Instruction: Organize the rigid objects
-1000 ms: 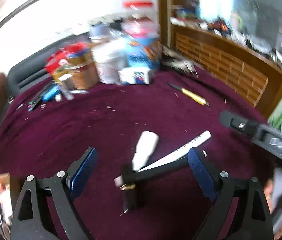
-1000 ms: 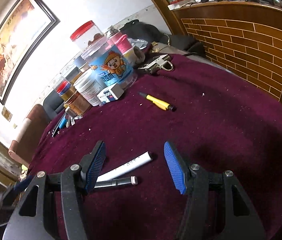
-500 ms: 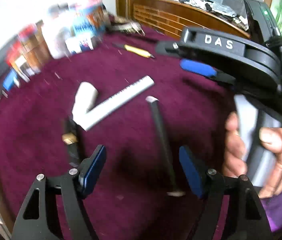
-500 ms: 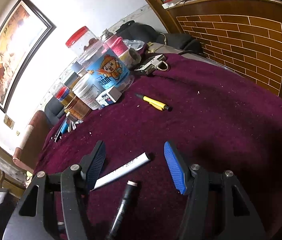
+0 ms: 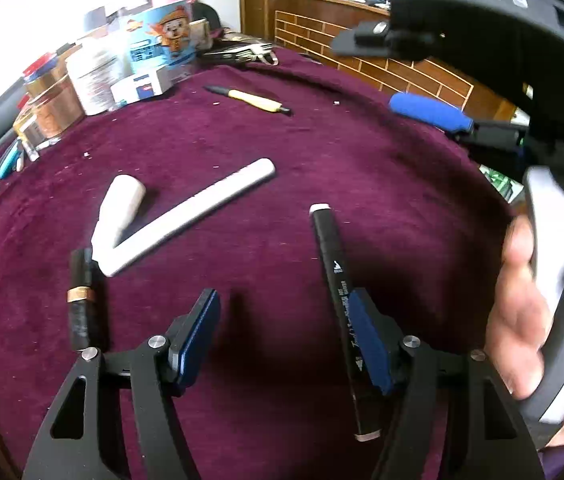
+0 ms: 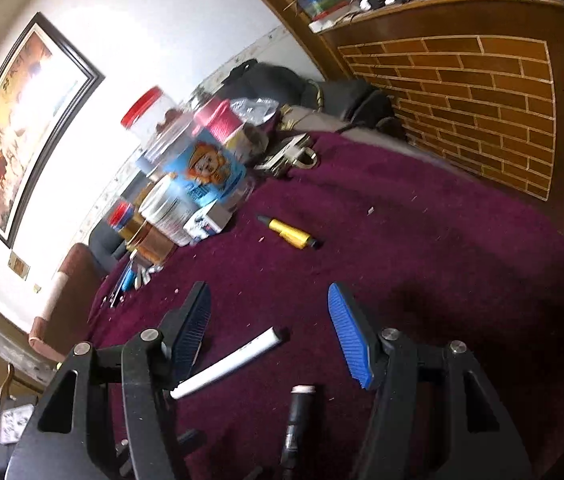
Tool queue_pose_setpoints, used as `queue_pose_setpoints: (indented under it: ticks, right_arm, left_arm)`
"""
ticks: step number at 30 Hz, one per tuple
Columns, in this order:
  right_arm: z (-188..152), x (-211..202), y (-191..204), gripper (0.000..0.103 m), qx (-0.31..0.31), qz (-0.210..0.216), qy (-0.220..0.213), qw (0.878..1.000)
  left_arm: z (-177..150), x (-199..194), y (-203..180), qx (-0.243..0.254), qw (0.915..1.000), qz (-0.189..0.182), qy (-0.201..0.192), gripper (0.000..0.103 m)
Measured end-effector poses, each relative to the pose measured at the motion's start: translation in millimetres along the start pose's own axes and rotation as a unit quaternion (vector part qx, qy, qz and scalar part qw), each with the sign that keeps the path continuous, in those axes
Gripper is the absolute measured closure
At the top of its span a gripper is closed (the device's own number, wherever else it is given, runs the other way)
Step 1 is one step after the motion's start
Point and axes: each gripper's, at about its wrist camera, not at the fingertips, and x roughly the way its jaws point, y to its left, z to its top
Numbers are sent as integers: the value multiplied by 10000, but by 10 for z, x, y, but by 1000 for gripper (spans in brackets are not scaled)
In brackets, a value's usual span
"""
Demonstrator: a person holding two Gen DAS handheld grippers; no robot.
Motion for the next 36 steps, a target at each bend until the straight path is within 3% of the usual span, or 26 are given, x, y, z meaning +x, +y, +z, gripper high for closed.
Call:
queue_pose_setpoints:
  ticks: [4, 6, 9, 16, 24, 29, 32, 36]
  right_arm:
    - [120, -199, -187, 43, 298, -187, -427, 9985]
    - [145, -235, -270, 41, 465, -269, -529, 9972]
    - [140, -165, -263, 41, 486, -275, -437, 9975]
    - [43, -7, -48, 41, -128, -458, -199, 9987]
    - [-145, 251, 123, 41, -692, -530, 210, 9960]
    - [-363, 415, 357, 41, -1345, -380, 565, 9886]
    - [-526, 467, 535, 41, -1388, -139, 1074, 9844]
    - [-821, 461, 978, 41, -1957, 74, 1502, 9691]
  left_arm:
    - [-12, 114, -161, 186, 9997, 6, 137, 60]
    - [-20, 145, -238, 333, 9993, 182, 18, 64]
    - [-29, 108, -282, 299, 9995, 75, -22, 91]
    - [-200, -363, 66, -310, 9984, -128, -465, 92]
    - [-842, -1299, 700, -1076, 9861, 433, -1191, 92]
    - [-1255, -1508, 1081, -1664, 9757, 645, -1273, 92]
    - [-1471, -1633, 1263, -1858, 9706, 751, -1332, 92]
    - [-1659, -1715, 1472, -2088, 9650, 732, -1409, 92]
